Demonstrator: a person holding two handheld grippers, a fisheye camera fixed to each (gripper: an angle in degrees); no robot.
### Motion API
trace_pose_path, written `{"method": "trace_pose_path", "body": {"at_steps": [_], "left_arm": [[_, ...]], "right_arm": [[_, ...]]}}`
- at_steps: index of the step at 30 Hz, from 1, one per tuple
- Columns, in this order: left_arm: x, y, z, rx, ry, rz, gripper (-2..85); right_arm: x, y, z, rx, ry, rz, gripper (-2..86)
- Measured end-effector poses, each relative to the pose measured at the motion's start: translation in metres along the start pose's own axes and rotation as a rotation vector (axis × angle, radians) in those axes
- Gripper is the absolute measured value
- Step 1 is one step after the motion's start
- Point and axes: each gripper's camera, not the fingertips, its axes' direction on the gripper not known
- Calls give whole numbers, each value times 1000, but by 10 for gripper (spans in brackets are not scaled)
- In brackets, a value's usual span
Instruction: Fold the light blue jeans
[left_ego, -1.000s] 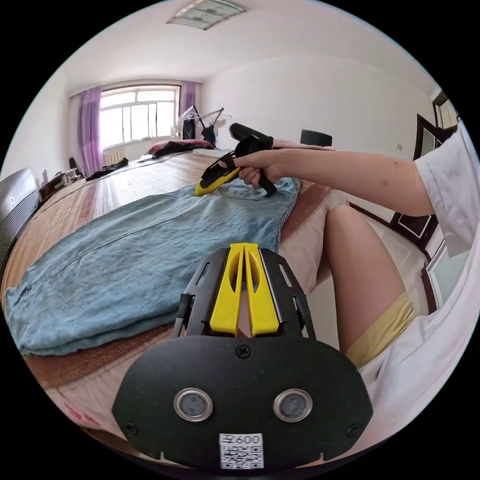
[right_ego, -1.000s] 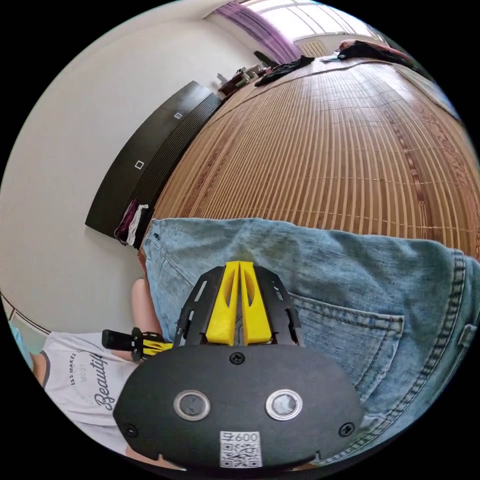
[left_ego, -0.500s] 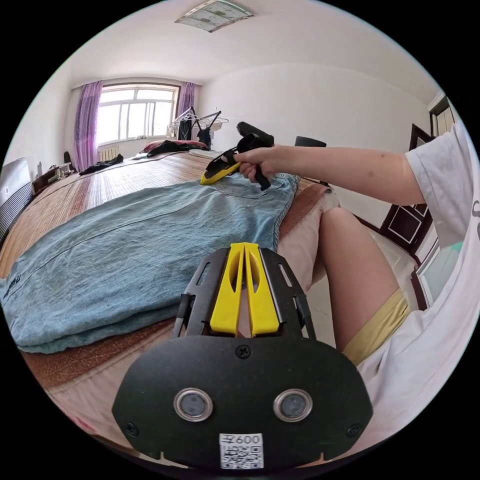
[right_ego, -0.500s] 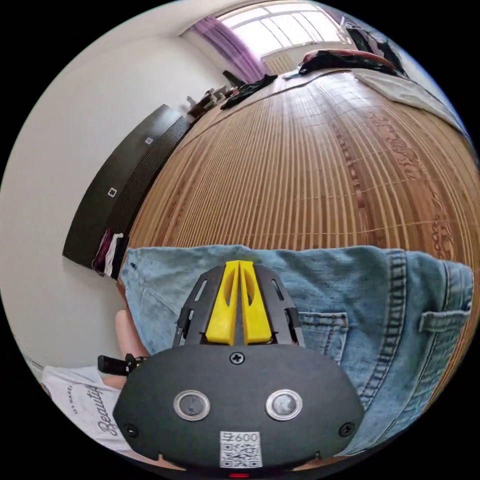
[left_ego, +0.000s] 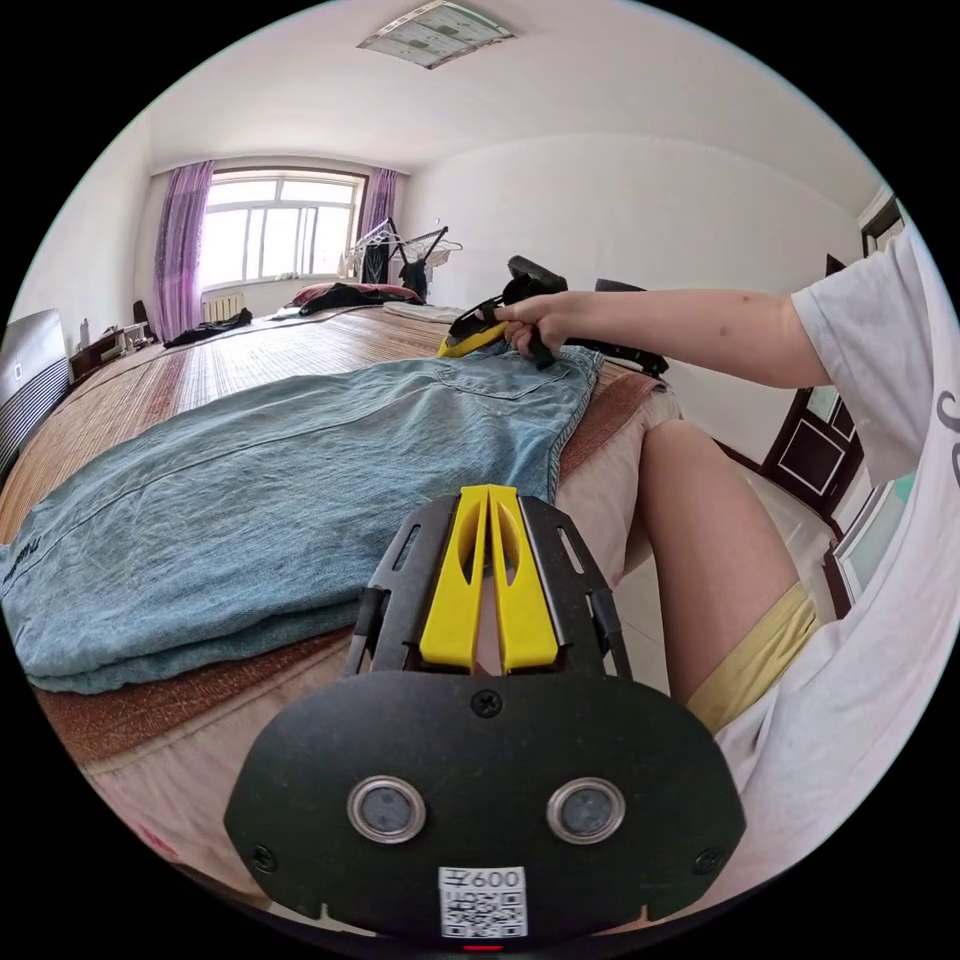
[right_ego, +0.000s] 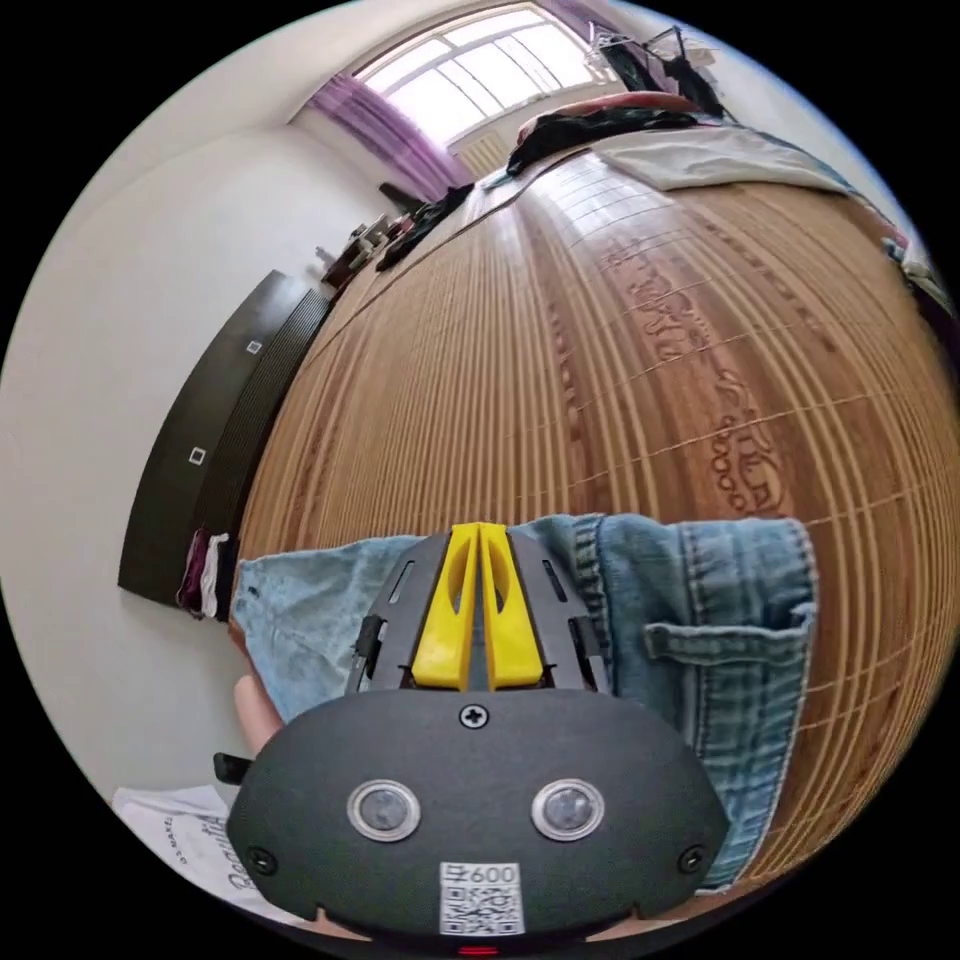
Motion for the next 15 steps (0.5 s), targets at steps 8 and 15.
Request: {"method": "trace_pose_path", "body": {"at_steps": [8,15], "left_arm": [[-14,9,-11,27,-12,4,4],[-24,9,-15,1,-21,5,3]], "right_arm": [[-15,13,10,-132,-14,-181,-8],[22,19,22,-64,57,-96,-8]]}}
